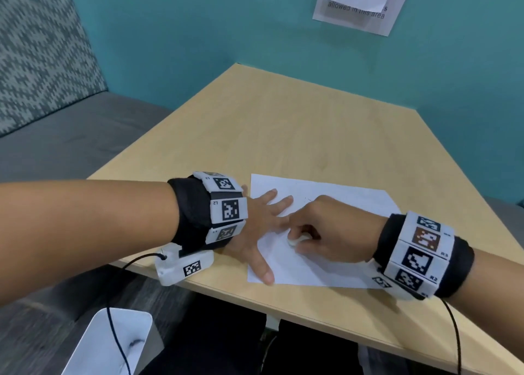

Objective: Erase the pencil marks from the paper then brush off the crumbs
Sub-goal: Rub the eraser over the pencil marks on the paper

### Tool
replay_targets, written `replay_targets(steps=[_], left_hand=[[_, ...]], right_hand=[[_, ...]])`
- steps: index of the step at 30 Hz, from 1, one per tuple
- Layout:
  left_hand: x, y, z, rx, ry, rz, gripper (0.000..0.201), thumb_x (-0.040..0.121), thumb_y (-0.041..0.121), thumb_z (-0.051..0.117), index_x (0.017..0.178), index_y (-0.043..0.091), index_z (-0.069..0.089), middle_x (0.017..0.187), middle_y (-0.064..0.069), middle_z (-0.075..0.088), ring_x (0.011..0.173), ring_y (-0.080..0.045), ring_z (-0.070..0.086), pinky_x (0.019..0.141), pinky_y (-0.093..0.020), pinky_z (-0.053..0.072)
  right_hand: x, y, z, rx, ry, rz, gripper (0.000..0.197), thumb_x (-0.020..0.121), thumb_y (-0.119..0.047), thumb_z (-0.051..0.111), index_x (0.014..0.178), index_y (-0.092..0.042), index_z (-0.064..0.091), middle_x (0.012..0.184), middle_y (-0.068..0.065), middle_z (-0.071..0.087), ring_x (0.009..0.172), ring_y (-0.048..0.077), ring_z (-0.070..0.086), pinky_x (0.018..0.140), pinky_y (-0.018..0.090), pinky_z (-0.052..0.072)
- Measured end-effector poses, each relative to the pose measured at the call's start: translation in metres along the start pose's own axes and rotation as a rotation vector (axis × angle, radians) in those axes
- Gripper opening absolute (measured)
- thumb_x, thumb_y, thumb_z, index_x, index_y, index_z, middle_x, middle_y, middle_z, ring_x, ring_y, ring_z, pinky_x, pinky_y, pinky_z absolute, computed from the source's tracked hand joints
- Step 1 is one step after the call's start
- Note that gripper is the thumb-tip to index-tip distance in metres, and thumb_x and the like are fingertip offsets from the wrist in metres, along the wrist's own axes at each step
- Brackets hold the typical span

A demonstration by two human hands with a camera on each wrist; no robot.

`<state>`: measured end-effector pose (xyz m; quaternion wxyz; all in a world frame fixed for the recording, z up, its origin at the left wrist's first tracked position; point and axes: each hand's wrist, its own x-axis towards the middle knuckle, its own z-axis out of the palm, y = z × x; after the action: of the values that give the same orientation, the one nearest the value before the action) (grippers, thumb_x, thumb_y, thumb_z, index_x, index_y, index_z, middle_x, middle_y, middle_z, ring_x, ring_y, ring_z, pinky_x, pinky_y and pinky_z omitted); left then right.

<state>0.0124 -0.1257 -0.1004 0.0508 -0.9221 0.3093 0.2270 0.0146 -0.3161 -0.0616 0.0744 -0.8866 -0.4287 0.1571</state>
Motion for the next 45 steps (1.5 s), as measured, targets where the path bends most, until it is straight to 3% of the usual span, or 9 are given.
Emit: replay_targets(steps=[4,8,12,16,21,25,30,34,45], left_hand=[[-0.002,0.001,-0.003,-0.032,-0.006,0.01,0.118,0.071,0.08,0.062,0.153,0.044,-0.014,0.162,0.001,-0.029,0.149,-0.029,-0.025,0.11,-0.076,0.001],[0.0,-0.002,0.0,-0.052,-0.002,0.021,0.113,0.069,0.082,0.061,0.152,0.051,-0.008,0.162,0.007,-0.029,0.148,-0.028,-0.027,0.109,-0.076,-0.001],[-0.002,0.001,-0.004,-0.046,-0.027,0.017,0.108,0.072,0.078,0.064,0.154,0.049,0.0,0.16,0.002,-0.033,0.147,-0.029,-0.03,0.109,-0.076,-0.003],[0.0,-0.002,0.0,-0.042,-0.005,0.025,0.112,0.069,0.082,0.06,0.153,0.05,-0.006,0.162,0.007,-0.028,0.148,-0.029,-0.026,0.109,-0.077,-0.002],[-0.001,0.001,-0.004,-0.032,-0.027,-0.001,0.118,0.071,0.079,0.063,0.154,0.044,-0.014,0.161,0.001,-0.031,0.148,-0.028,-0.028,0.11,-0.076,-0.003],[-0.001,-0.001,-0.004,-0.014,-0.045,-0.004,0.12,0.071,0.082,0.059,0.151,0.045,-0.022,0.16,0.002,-0.032,0.148,-0.028,-0.026,0.11,-0.076,-0.001],[0.001,0.001,-0.004,0.012,-0.048,-0.024,0.124,0.071,0.082,0.059,0.154,0.036,-0.021,0.161,0.002,-0.032,0.149,-0.027,-0.026,0.11,-0.075,0.001],[-0.001,0.0,-0.004,-0.002,-0.045,-0.026,0.123,0.071,0.082,0.058,0.153,0.037,-0.022,0.16,0.004,-0.033,0.149,-0.024,-0.027,0.112,-0.072,0.0],[-0.002,0.0,-0.007,-0.004,-0.075,-0.025,0.124,0.071,0.081,0.06,0.152,0.039,-0.023,0.159,0.004,-0.034,0.148,-0.025,-0.029,0.111,-0.073,0.0]], right_hand=[[-0.001,-0.022,0.007,0.063,-0.107,-0.092,0.007,0.084,-0.016,0.06,0.083,-0.015,0.067,0.063,-0.008,0.057,0.057,0.009,0.049,0.058,0.024,0.043],[0.01,0.004,-0.007,0.012,0.013,0.036,0.01,0.084,-0.013,0.062,0.087,-0.014,0.071,0.059,-0.023,0.048,0.057,-0.008,0.05,0.056,0.008,0.033],[0.004,-0.024,0.006,0.101,-0.122,-0.097,0.011,0.083,-0.014,0.061,0.075,-0.02,0.058,0.06,-0.013,0.051,0.055,0.007,0.047,0.055,0.02,0.04],[0.01,0.0,-0.008,0.013,-0.03,0.024,0.007,0.084,-0.013,0.061,0.082,-0.017,0.067,0.059,-0.018,0.049,0.057,-0.001,0.049,0.057,0.012,0.032],[-0.002,-0.022,0.007,0.063,-0.131,-0.079,0.005,0.084,-0.016,0.06,0.083,-0.019,0.064,0.064,-0.01,0.055,0.057,0.008,0.048,0.059,0.024,0.043],[0.001,0.007,-0.005,0.01,-0.029,0.042,0.011,0.082,-0.015,0.059,0.089,-0.018,0.067,0.073,-0.009,0.066,0.062,0.008,0.052,0.064,0.022,0.042],[-0.013,-0.017,0.01,0.094,-0.117,-0.064,0.004,0.085,-0.019,0.061,0.084,-0.02,0.065,0.064,-0.012,0.056,0.057,0.003,0.05,0.058,0.014,0.039],[-0.006,0.01,-0.004,0.017,-0.006,0.055,0.008,0.082,-0.017,0.06,0.085,-0.017,0.067,0.07,-0.009,0.064,0.059,0.002,0.05,0.061,0.017,0.037],[-0.007,0.002,-0.002,0.064,-0.038,0.037,0.006,0.082,-0.015,0.06,0.083,-0.019,0.064,0.065,-0.01,0.059,0.059,0.005,0.05,0.058,0.017,0.04]])
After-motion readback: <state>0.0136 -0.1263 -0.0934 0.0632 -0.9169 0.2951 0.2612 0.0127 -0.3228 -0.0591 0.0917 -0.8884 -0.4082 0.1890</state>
